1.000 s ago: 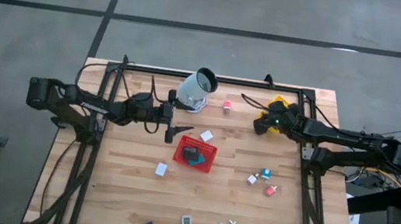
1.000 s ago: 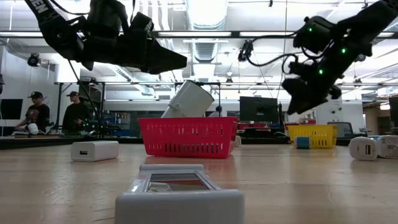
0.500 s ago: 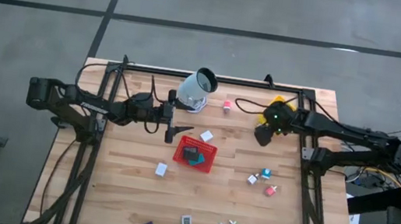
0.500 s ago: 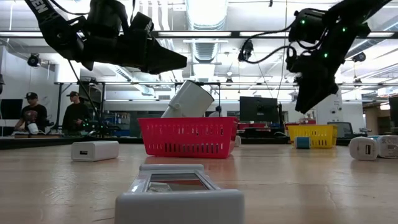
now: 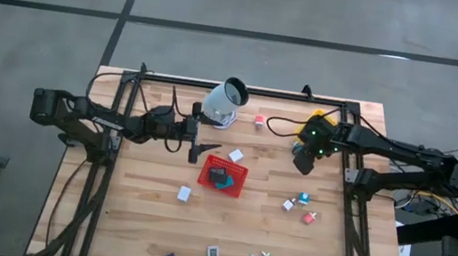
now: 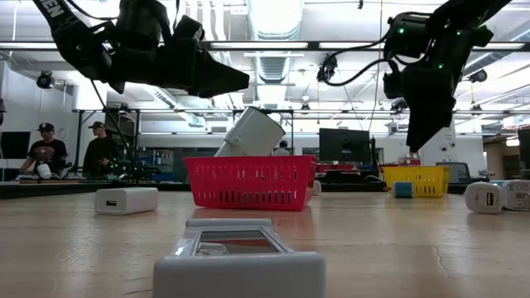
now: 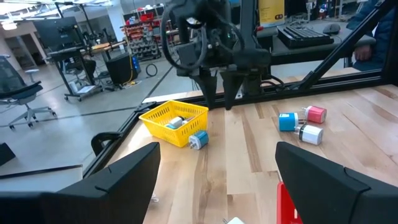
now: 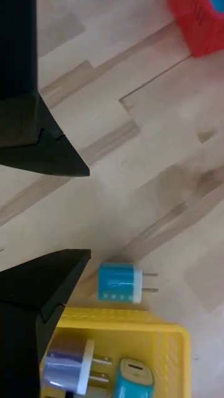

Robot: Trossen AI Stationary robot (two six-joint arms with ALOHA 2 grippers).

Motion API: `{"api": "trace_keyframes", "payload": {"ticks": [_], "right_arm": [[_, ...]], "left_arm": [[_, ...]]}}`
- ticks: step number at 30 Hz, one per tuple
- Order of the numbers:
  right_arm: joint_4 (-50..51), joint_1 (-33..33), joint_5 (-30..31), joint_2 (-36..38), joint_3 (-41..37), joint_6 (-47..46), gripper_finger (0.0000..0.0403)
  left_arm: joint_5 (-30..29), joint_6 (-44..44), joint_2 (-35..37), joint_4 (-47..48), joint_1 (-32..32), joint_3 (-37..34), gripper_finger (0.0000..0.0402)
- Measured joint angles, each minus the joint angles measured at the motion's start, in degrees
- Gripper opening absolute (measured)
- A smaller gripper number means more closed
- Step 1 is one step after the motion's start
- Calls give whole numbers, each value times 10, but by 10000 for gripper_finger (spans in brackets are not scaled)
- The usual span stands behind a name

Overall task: Pick & Place Office items
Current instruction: Put the top blue charger adapter into the yellow basket

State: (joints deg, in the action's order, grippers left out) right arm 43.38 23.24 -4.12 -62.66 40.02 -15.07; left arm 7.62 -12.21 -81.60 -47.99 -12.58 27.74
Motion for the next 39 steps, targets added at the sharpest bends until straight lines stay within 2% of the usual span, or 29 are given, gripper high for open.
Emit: {"api": "trace_keyframes", "payload": {"ticks": [15,26,39], "right_arm": [[-23,1,89,-137,14,63,196],[-20,42,92,-196,53,98,196],[-18,75,84,-199,53,119,196]], "left_arm": [[0,0,0,0,0,4,324],[0,0,0,1,0,3,324],[0,-4,0,4,0,3,324]]}}
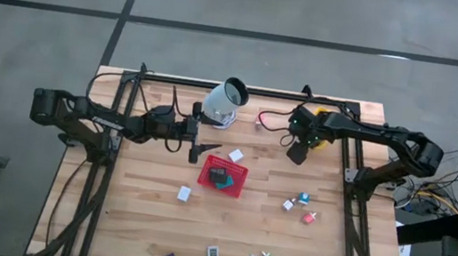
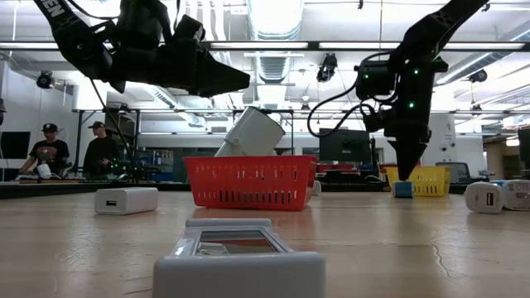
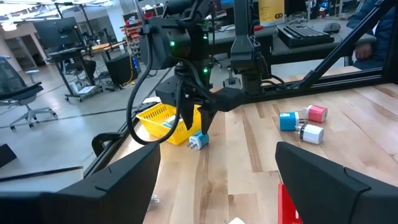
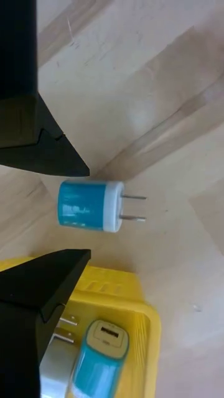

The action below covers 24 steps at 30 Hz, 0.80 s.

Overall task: Pick & Place Office items
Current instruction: Put the top blue charger adapter into the yellow basket

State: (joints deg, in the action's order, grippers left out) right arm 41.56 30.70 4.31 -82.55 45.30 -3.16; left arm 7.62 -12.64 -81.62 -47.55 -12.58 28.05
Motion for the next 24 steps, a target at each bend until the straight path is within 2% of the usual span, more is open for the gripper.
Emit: {"api": "trace_keyframes", "payload": {"ticks": [24], "right_arm": [[-19,-7,-17,-53,-5,17,191]], "left_arm": [[0,0,0,0,0,0,324]]}}
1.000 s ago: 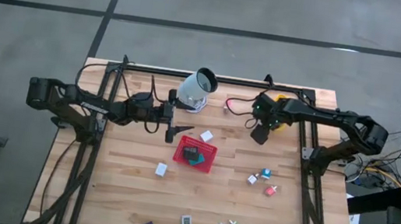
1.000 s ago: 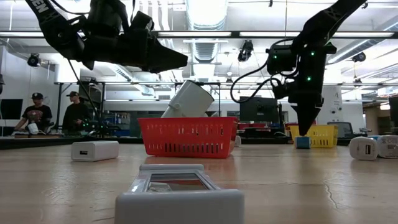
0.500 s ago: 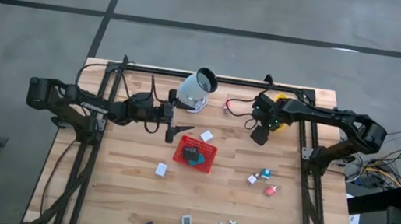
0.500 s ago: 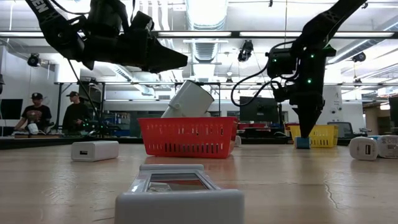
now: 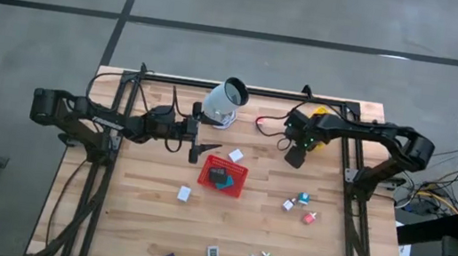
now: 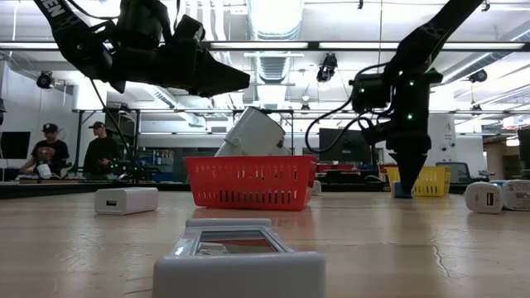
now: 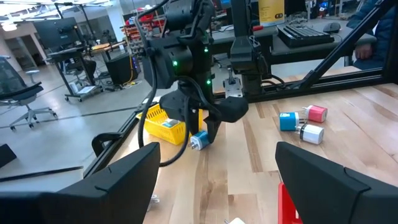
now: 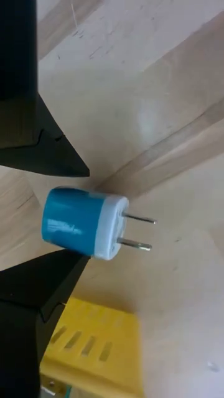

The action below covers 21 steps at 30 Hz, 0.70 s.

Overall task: Pick & Place Office items
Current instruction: Put the top blue charger adapter into the yellow basket

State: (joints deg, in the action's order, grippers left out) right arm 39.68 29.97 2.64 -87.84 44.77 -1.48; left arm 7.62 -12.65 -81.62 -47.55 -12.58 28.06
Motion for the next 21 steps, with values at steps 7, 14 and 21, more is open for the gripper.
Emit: {"api": "trace_keyframes", "payload": {"ticks": [7,14,21], "right_arm": [[-12,-15,4,-1,0,2,131],[-11,-38,6,5,0,6,119],[-13,-80,7,5,0,9,119]], "left_arm": [[0,-1,0,0,0,0,324],[0,-1,0,0,-1,0,324],[0,-2,0,0,-1,0,324]]}}
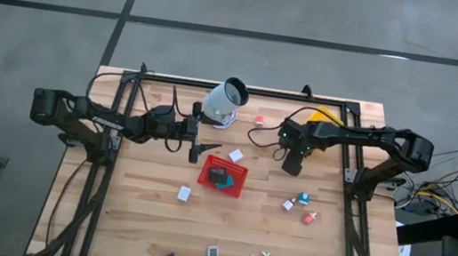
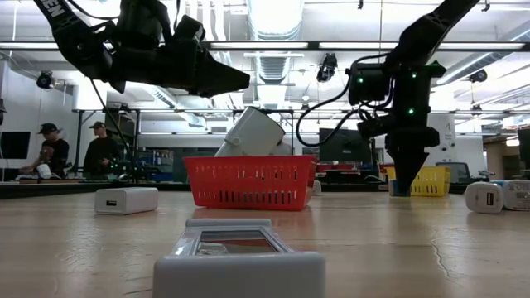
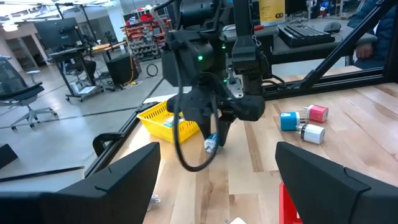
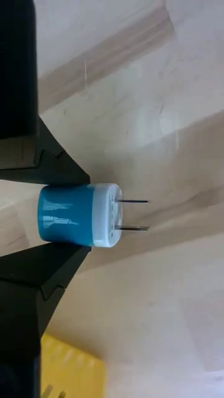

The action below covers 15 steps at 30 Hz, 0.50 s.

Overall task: Pick & Place Office items
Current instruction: Put the top blue charger adapter into the yellow basket

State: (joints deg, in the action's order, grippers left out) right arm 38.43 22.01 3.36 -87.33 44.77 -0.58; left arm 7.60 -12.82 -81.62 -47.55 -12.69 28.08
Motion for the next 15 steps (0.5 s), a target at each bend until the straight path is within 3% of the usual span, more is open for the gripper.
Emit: {"api": "trace_keyframes", "payload": {"ticks": [15], "right_arm": [[-107,-69,21,34,0,-37,119]], "left_arm": [[-1,-2,0,0,0,0,324]]}}
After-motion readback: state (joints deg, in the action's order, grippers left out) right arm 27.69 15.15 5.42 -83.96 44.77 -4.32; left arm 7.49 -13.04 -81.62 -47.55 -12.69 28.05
